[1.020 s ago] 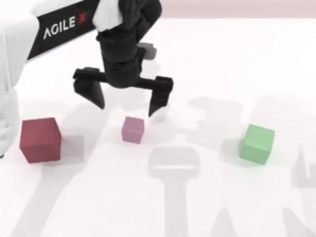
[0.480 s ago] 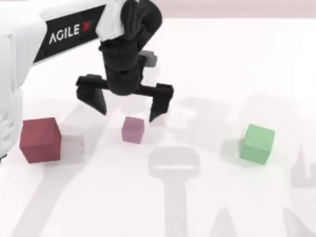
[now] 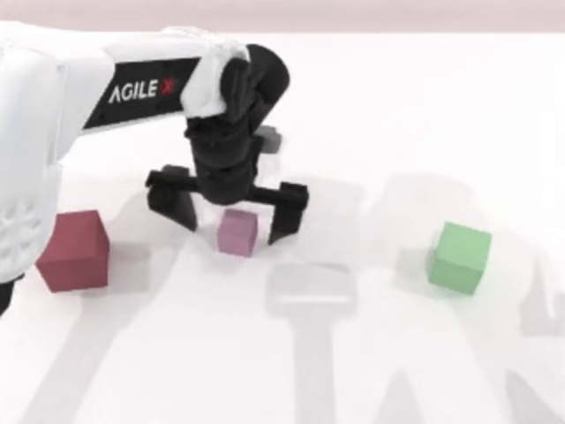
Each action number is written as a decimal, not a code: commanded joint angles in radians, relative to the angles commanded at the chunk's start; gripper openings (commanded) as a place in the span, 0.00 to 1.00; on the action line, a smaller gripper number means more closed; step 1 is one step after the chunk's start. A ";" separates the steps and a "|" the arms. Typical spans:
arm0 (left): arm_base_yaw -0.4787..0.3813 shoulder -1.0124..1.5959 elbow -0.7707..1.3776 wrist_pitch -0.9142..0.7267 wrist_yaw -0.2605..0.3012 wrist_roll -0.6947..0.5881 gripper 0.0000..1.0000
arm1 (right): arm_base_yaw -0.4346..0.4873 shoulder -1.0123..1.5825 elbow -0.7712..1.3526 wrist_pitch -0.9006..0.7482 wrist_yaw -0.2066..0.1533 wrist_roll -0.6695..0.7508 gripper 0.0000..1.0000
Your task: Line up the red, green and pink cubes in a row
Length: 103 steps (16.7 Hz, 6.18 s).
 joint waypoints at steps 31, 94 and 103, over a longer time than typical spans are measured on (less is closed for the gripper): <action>0.017 -0.084 0.146 -0.208 -0.011 0.004 0.00 | 0.000 0.000 0.000 0.000 0.000 0.000 1.00; -0.444 0.065 0.273 -0.190 -0.030 -0.671 1.00 | 0.000 0.000 0.000 0.000 0.000 0.000 1.00; -0.430 0.037 0.497 -0.443 -0.030 -0.677 1.00 | 0.000 0.000 0.000 0.000 0.000 0.000 1.00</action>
